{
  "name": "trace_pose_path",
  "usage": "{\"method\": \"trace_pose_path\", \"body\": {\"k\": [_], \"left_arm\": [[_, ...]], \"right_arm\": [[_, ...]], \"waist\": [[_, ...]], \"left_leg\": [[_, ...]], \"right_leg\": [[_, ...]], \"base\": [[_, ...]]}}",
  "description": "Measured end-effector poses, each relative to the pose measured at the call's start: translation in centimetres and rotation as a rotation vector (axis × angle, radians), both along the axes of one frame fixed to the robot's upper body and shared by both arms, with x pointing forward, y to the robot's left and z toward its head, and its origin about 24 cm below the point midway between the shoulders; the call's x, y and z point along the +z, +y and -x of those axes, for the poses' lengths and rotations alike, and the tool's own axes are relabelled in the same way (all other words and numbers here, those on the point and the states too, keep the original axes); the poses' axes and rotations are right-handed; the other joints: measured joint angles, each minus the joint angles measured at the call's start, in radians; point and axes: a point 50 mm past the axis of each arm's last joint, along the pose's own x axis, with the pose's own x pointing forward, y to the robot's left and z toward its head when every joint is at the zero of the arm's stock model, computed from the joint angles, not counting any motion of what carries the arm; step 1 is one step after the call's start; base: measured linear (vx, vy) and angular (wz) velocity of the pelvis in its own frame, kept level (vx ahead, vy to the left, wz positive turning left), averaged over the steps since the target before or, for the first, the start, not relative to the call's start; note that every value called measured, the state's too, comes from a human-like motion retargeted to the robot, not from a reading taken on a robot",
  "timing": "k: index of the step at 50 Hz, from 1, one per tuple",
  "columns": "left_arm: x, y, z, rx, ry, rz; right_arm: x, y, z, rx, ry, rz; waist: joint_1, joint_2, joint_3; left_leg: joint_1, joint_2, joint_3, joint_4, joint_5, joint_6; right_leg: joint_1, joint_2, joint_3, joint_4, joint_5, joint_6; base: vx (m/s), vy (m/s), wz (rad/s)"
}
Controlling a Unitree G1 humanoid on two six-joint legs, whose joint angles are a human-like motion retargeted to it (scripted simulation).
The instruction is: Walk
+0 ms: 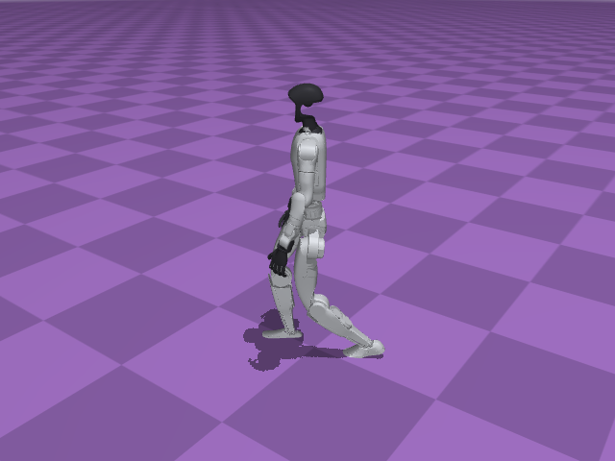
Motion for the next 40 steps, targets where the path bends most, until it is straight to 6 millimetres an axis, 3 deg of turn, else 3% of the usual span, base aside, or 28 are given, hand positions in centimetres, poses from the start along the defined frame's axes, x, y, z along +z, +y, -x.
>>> {"method": "trace_pose_path", "body": {"k": [8, 10, 15, 20, 24, 33, 40], "left_arm": [[0.1, -0.1, -0.2, 0.032, -0.031, 0.004], [0.4, 0.0, -1.0, 0.034, -0.053, 0.005], [0.5, -0.3, -1.3, 0.034, -0.071, 0.009], [0.8, -0.2, -2.0, 0.04, -0.084, 0.007], [0.5, -0.1, -1.3, 0.052, -0.063, 0.007], [-0.4, -0.2, 1.1, 0.084, 0.027, 0.015], [-0.8, -0.3, 2.5, 0.088, 0.081, 0.014]], "right_arm": [[0.2, -0.7, 0.0, 0.016, -0.01, 0.037], [0.5, -1.0, -0.9, 0.025, -0.03, 0.051], [0.8, -1.4, -1.5, 0.043, -0.051, 0.081], [1.5, -1.8, -3.6, 0.059, -0.101, 0.093], [2.0, -1.6, -4.9, 0.071, -0.144, 0.089], [2.9, -1.1, -6.8, 0.099, -0.221, 0.071], [2.7, -0.7, -6.4, 0.109, -0.215, 0.059]], "waist": [[0.029, 0.052, -0.032], [0.039, 0.056, -0.032], [0.083, 0.062, -0.032], [0.116, 0.027, -0.018], [0.132, 0.005, -0.009], [0.118, -0.042, -0.031], [0.102, -0.058, -0.059]], "left_leg": [[-0.149, 0.111, 0.051, 0.364, 0.164, -0.06], [-0.211, 0.135, 0.066, 0.438, 0.177, -0.046], [-0.352, 0.189, 0.104, 0.548, 0.092, 0.024], [-0.487, 0.169, 0.144, 0.464, 0.009, 0.09], [-0.556, 0.132, 0.166, 0.299, -0.002, 0.098], [-0.607, 0.0, 0.162, -0.21, 0.145, 0.046], [-0.605, -0.043, 0.167, -0.277, 0.195, 0.044]], "right_leg": [[0.021, 0.075, -0.009, 0.013, -0.046, -0.046], [0.052, 0.089, -0.001, -0.038, -0.039, -0.051], [0.105, 0.111, 0.02, -0.05, -0.079, -0.054], [0.194, 0.08, 0.063, -0.123, -0.104, -0.044], [0.25, 0.056, 0.095, -0.15, -0.134, -0.038], [0.327, -0.009, 0.138, -0.192, -0.193, -0.032], [0.336, -0.033, 0.16, -0.085, -0.293, -0.043]], "base": [[0.23, -0.05, -0.06], [0.27, -0.06, -0.08], [0.28, -0.07, -0.13], [0.3, -0.06, -0.15], [0.31, -0.02, -0.16], [0.31, 0.05, -0.05], [0.3, 0.09, -0.05]]}}
